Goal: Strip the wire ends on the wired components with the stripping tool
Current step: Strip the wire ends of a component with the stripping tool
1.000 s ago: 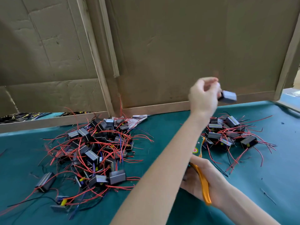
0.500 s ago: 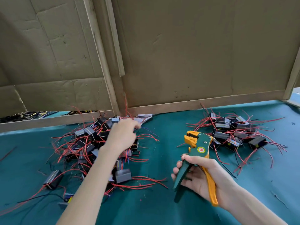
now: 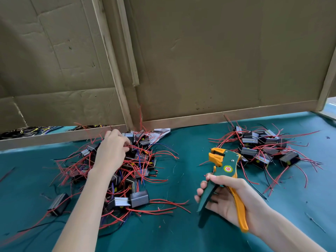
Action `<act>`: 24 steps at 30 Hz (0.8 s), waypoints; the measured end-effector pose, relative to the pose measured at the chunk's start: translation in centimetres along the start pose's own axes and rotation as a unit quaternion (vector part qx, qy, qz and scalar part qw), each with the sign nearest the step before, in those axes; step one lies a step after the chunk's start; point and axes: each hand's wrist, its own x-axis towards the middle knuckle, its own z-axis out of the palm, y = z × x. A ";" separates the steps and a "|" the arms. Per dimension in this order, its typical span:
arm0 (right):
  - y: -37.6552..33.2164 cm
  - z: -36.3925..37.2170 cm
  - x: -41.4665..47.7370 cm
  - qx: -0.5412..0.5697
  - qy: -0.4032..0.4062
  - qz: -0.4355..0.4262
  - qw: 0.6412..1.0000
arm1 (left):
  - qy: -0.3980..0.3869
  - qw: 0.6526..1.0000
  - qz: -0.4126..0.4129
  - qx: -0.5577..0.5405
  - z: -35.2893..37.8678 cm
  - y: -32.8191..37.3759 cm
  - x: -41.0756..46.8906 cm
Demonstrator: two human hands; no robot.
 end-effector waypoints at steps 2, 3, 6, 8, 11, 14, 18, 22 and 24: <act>0.0 0.1 -0.1 -0.004 -0.002 0.000 1.000 | 0.023 1.000 0.001 -0.014 -0.3 -0.7 0.1; 0.0 0.1 -0.1 -0.006 -0.002 0.000 1.000 | 0.039 0.999 0.002 -0.031 -0.5 -1.0 0.2; 0.1 0.0 -0.1 -0.004 -0.001 -0.001 1.000 | 0.126 0.984 -0.006 -0.126 -1.8 -1.4 0.5; 0.1 0.0 0.0 -0.002 -0.004 -0.001 1.000 | 0.197 0.957 -0.019 -0.214 -3.2 -0.9 0.5; 0.2 -0.1 0.2 -0.001 -0.005 0.000 1.000 | 0.251 0.886 -0.042 -0.388 -5.3 0.4 0.4; 0.2 -0.3 0.3 -0.005 -0.008 0.002 1.000 | 0.225 0.784 -0.056 -0.576 -7.2 2.0 0.0; 0.2 -0.5 0.4 -0.012 -0.009 0.001 1.000 | 0.116 0.683 -0.062 -0.719 -7.4 5.2 -1.1; 0.1 -0.3 0.4 -0.007 0.005 -0.006 1.000 | 0.056 0.707 -0.068 -0.702 -5.7 8.3 -1.9; -0.1 -0.3 0.3 -0.004 0.005 -0.010 1.000 | 0.009 0.727 -0.073 -0.682 -4.3 9.8 -2.4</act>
